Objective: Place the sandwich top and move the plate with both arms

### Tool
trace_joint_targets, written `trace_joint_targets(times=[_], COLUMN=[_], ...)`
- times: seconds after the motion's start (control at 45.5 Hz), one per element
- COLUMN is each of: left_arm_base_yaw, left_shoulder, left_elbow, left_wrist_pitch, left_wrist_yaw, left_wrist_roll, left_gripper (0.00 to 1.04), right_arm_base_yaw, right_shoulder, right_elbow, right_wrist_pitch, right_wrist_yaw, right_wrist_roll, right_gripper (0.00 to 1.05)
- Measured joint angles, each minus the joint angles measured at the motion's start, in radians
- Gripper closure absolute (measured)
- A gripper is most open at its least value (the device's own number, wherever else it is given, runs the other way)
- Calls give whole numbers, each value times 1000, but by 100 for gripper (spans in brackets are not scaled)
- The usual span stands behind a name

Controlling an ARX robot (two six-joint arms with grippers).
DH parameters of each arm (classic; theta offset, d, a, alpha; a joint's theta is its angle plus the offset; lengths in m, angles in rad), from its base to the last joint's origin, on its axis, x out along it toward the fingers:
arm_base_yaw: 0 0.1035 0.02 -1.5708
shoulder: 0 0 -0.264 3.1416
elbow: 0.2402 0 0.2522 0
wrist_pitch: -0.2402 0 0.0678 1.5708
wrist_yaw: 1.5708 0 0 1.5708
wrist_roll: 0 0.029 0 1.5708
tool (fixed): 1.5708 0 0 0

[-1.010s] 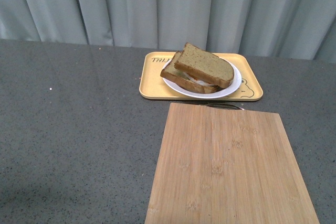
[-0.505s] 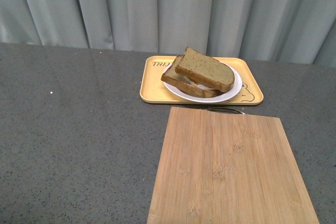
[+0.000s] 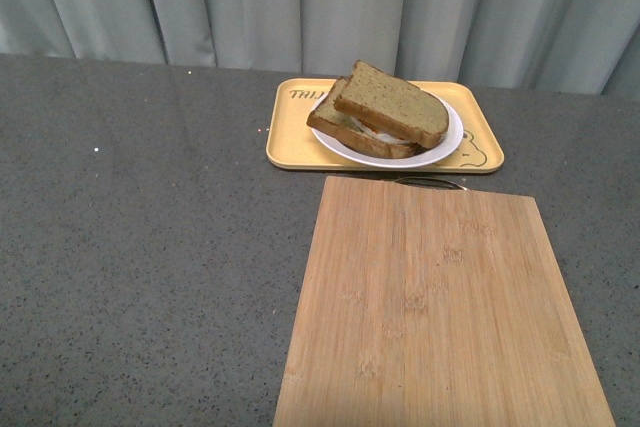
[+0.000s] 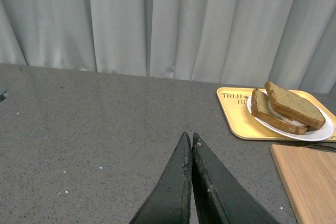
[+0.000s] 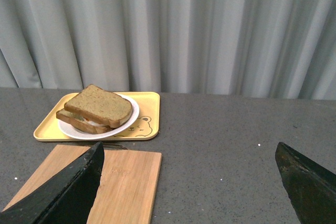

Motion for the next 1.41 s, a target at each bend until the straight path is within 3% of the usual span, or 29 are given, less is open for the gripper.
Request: trace_joint_targets(times=[0.681, 0.791, 0.901, 1.076, 1.406], left_arm_base_yaw=[0, 0, 0, 0, 0], left_shoulder=[-232, -349, -400, -401, -402], left_elbow=[0, 0, 0, 0, 0], left_wrist_pitch=[-229, -383, -403, -405, -405], left_wrist_yaw=[0, 0, 0, 0, 0], left_wrist_roll=[0, 0, 0, 0, 0], left_gripper=[101, 101, 101, 75, 9], right_arm_base_yaw=[0, 0, 0, 0, 0], right_shoulder=[0, 0, 0, 0, 0], right_elbow=[0, 0, 0, 0, 0], right_wrist_pitch=[0, 0, 0, 0, 0], right_wrist_yaw=[0, 0, 0, 0, 0], right_wrist_roll=[0, 0, 0, 0, 0], right_gripper=[9, 9, 9, 9, 9])
